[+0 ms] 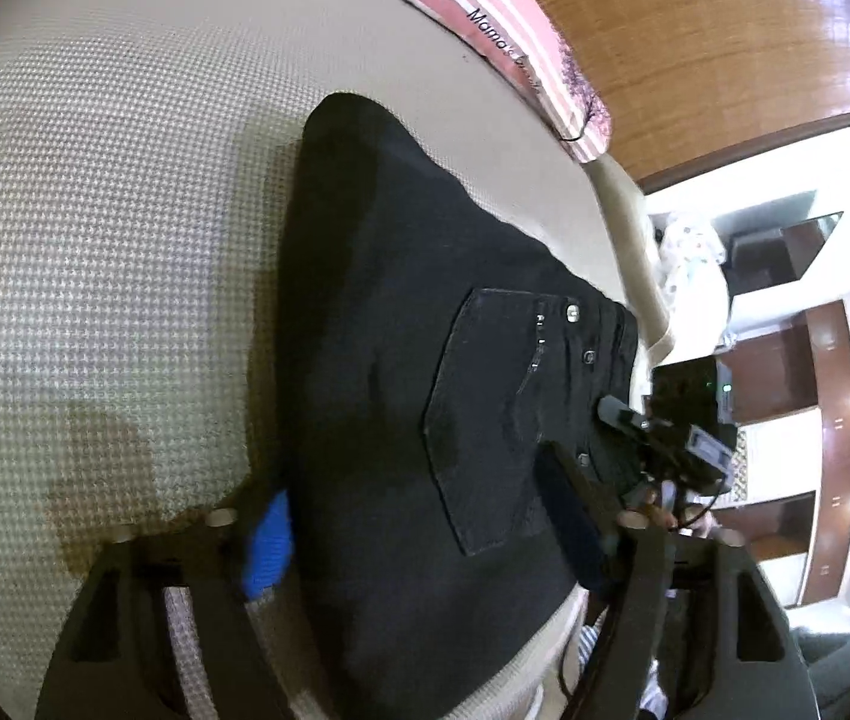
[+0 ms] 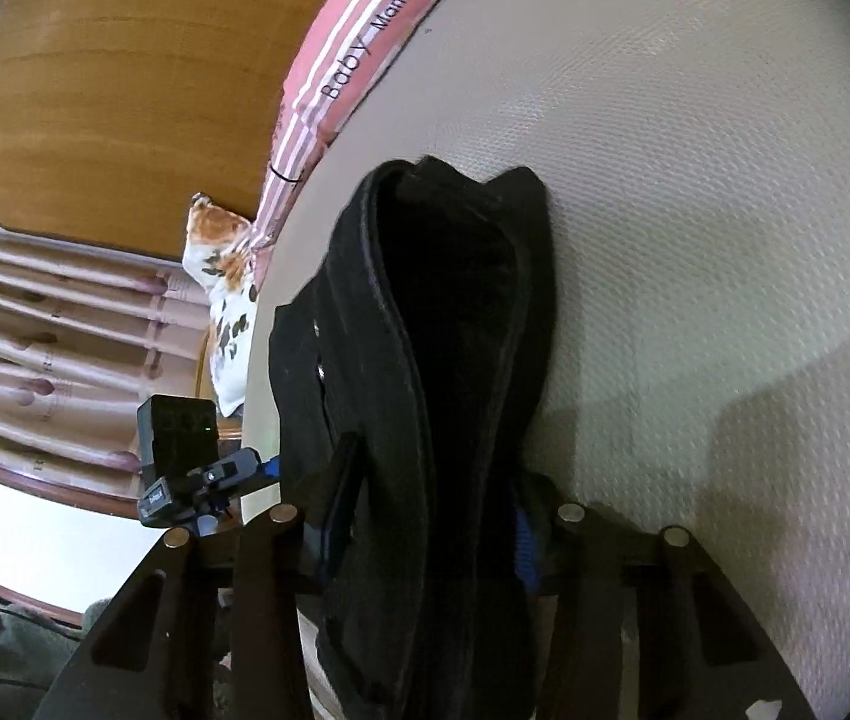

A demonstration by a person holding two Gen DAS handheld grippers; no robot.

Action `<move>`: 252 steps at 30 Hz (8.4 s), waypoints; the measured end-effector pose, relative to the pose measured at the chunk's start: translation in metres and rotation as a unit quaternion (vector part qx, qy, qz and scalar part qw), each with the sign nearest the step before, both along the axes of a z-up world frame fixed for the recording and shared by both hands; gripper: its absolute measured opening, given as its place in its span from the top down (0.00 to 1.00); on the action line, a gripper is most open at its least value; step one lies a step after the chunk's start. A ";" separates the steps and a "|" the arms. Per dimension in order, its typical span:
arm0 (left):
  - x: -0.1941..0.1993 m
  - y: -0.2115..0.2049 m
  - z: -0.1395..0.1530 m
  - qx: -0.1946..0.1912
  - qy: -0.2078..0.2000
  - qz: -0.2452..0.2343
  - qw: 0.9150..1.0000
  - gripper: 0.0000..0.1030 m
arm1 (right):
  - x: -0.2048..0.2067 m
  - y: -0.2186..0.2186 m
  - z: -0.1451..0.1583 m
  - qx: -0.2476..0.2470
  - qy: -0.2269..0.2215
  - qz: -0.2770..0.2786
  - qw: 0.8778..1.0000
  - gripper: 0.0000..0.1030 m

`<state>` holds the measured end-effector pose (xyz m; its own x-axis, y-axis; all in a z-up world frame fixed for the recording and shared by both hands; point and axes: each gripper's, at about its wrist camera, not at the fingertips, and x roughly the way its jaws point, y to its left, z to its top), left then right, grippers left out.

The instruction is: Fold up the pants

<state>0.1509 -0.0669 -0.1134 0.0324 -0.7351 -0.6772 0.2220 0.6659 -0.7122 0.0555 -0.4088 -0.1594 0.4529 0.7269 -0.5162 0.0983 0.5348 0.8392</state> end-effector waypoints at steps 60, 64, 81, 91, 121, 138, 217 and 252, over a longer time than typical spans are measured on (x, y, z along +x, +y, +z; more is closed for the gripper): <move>0.009 0.038 0.072 0.246 -0.206 0.078 0.944 0.87 | 0.071 0.108 0.068 -0.073 -0.024 -0.029 0.997 0.76; 0.032 0.046 0.073 0.249 -0.212 0.086 0.941 0.87 | 0.096 0.116 0.067 -0.072 -0.023 -0.026 0.997 0.76; 0.093 0.056 0.022 0.272 -0.181 0.084 0.941 0.70 | 0.155 0.117 0.038 -0.155 0.005 -0.028 0.988 0.68; 0.069 0.065 0.018 0.289 -0.206 0.093 0.930 0.43 | 0.132 0.124 0.038 -0.223 -0.003 -0.030 0.974 0.52; -0.045 0.066 0.054 0.364 -0.250 0.170 0.881 0.38 | 0.039 0.165 0.087 -0.350 -0.078 -0.078 0.930 0.33; -0.105 0.063 0.075 0.362 -0.272 0.189 0.871 0.32 | -0.021 0.217 0.118 -0.438 -0.126 -0.090 0.886 0.05; -0.118 0.055 0.065 0.371 -0.262 0.182 0.872 0.32 | -0.032 0.230 0.102 -0.434 -0.108 -0.053 0.893 0.03; -0.113 0.056 0.061 0.370 -0.259 0.178 0.874 0.32 | -0.032 0.229 0.100 -0.430 -0.101 -0.054 0.896 0.03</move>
<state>0.0380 -0.0112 -0.0526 0.6127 0.0174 -0.7901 0.0721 0.9944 0.0778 0.0236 -0.1801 -0.0595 0.6440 0.0466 -0.7636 0.0811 0.9884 0.1287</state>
